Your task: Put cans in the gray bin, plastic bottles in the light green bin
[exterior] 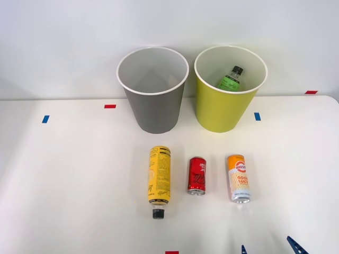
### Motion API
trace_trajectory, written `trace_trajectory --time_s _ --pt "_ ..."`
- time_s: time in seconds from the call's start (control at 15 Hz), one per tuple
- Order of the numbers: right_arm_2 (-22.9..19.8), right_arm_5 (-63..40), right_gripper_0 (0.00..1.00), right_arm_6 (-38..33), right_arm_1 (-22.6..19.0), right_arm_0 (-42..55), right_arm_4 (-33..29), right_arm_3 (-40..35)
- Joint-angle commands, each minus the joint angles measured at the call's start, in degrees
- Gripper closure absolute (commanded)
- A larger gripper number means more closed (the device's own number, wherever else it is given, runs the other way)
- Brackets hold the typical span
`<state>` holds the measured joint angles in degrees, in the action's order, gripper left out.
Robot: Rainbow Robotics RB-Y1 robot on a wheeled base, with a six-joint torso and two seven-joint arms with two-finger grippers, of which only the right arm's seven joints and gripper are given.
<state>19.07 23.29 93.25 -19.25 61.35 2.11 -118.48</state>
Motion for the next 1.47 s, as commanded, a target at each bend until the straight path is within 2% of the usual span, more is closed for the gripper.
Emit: trace_trajectory --time_s 0.07,1.47 --pt "0.00 0.00 0.00 0.00 0.00 0.00 0.00 0.00" --pt "0.00 0.00 0.00 0.00 0.00 0.00 0.00 0.00"
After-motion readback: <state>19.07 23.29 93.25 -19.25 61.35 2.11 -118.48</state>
